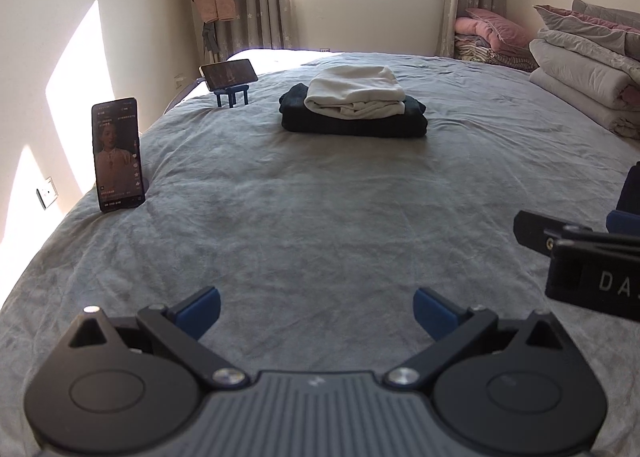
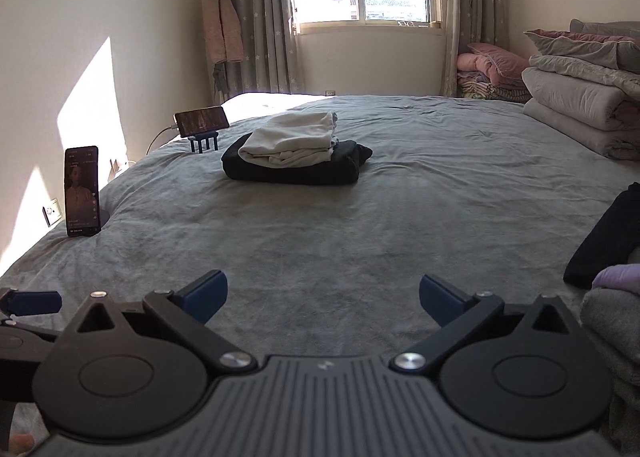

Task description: Fold clothes

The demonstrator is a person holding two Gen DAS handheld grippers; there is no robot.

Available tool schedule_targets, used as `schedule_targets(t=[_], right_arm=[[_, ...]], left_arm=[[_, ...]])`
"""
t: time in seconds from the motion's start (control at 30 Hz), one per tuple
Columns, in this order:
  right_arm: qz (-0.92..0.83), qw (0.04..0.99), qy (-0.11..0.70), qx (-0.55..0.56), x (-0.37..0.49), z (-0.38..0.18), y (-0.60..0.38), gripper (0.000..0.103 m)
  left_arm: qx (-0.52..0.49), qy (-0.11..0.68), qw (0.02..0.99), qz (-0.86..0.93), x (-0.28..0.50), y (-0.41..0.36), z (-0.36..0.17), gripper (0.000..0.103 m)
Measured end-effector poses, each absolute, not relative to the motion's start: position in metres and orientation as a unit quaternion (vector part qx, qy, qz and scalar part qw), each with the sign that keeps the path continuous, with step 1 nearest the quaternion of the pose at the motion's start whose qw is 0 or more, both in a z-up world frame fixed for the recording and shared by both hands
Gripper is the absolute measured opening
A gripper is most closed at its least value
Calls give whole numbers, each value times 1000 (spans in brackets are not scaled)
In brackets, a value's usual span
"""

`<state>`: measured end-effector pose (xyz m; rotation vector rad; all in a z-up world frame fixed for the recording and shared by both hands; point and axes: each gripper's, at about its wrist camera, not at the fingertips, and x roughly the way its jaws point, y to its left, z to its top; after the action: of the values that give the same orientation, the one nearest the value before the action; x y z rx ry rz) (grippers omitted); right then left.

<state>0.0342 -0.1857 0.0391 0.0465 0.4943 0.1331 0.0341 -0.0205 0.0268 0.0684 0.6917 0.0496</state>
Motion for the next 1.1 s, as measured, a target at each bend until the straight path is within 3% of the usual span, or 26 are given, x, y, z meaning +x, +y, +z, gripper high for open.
schedule_targets(t=[0.17, 0.33, 1.1], right_arm=[[77, 957, 278, 16, 36, 12, -174, 103], [88, 961, 262, -1, 36, 8, -157, 103], [-2, 943, 330, -26, 58, -45, -169, 103]], left_arm=[[53, 373, 926, 28, 41, -21, -7, 103], [59, 373, 925, 37, 45, -23, -22, 103], [34, 345, 936, 59, 51, -12, -48, 103]])
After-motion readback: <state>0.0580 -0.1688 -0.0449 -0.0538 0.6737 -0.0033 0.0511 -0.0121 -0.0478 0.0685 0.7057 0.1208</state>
